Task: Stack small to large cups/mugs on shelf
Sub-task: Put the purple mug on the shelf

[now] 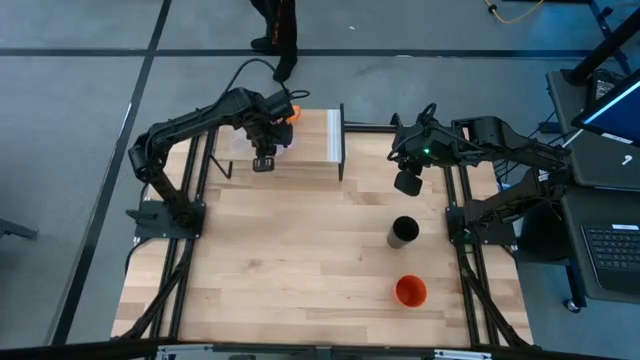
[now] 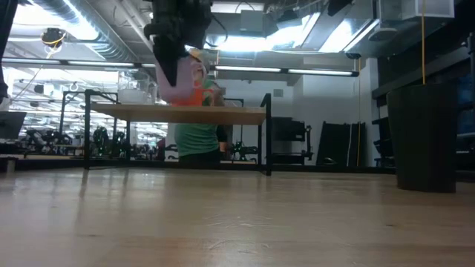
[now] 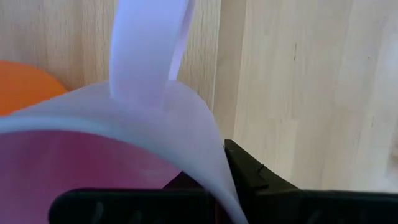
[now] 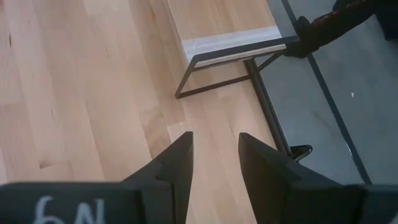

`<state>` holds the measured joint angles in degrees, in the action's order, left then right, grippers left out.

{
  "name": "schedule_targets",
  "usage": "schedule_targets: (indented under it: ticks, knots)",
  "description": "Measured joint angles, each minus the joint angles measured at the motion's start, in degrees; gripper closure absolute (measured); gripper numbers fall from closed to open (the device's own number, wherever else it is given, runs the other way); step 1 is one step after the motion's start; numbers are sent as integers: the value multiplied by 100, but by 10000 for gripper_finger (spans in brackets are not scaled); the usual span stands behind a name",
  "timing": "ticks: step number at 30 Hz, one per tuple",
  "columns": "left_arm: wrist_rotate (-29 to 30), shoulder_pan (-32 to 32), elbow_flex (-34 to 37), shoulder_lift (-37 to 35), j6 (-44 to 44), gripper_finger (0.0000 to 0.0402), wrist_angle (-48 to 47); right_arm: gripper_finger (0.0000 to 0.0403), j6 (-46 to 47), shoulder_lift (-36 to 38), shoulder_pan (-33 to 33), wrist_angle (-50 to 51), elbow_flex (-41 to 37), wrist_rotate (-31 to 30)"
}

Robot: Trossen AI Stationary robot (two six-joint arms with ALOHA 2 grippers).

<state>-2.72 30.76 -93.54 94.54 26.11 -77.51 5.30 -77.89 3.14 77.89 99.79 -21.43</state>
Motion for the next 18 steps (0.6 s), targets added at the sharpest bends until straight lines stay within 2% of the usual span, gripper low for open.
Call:
schedule_targets:
  ticks: [15,18]
  knots:
    - [35,-2,287,0,-4,396,345,273,0,0,1,0,0,-1]
    - [61,-2,287,0,-4,382,561,273,0,0,0,0,0,0]
